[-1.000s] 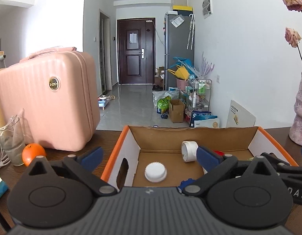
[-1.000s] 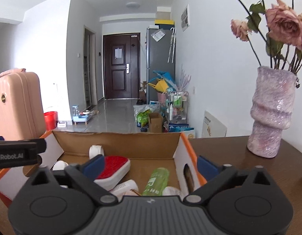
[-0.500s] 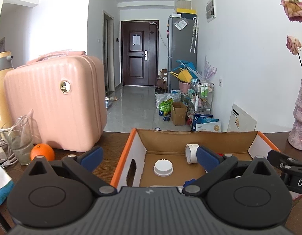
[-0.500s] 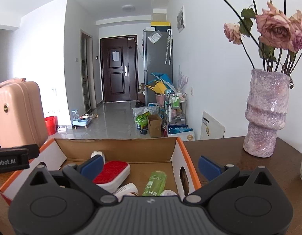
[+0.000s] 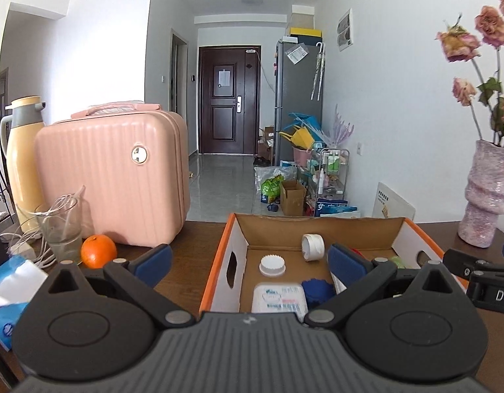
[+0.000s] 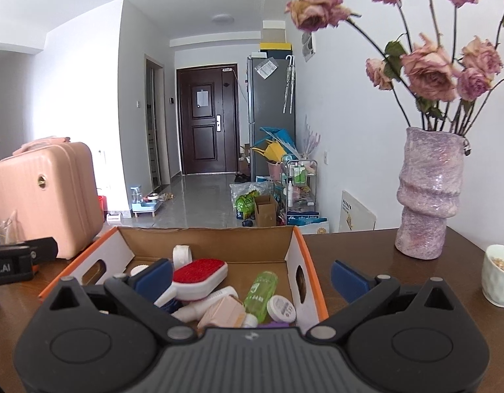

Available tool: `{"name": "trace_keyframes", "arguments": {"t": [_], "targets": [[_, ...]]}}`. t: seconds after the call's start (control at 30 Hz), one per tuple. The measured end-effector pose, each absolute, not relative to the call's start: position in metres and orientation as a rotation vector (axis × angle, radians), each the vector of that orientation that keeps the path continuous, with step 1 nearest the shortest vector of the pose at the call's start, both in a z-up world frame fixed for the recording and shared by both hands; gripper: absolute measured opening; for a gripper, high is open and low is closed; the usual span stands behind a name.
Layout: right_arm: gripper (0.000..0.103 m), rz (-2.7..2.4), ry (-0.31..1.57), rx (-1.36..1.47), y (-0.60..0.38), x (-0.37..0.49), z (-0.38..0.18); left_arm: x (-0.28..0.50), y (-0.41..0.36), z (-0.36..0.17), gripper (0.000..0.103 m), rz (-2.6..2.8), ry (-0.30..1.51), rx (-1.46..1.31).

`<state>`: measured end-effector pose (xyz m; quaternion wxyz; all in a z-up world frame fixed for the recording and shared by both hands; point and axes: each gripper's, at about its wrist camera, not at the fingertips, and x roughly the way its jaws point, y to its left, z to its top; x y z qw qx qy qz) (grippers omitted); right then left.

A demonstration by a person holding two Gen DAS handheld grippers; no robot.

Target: Organize rigid objects

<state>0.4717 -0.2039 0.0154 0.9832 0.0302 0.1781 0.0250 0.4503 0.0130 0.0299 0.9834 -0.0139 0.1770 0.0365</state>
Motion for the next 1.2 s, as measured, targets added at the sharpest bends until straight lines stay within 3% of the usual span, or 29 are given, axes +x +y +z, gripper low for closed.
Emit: {"name": "trace_keyframes", "arguments": {"t": [0.5, 1.2], "targets": [[0.103, 0.106, 0.277, 0.069, -0.213, 0.332, 0.047, 0.326, 0.014, 0.048, 0.103, 0.041, 0.331, -0.023], [0.103, 0.142, 0.282, 0.010, -0.211, 0.148, 0.017, 0.140, 0.016, 0.019, 0.103, 0.060, 0.320, -0.001]]}}
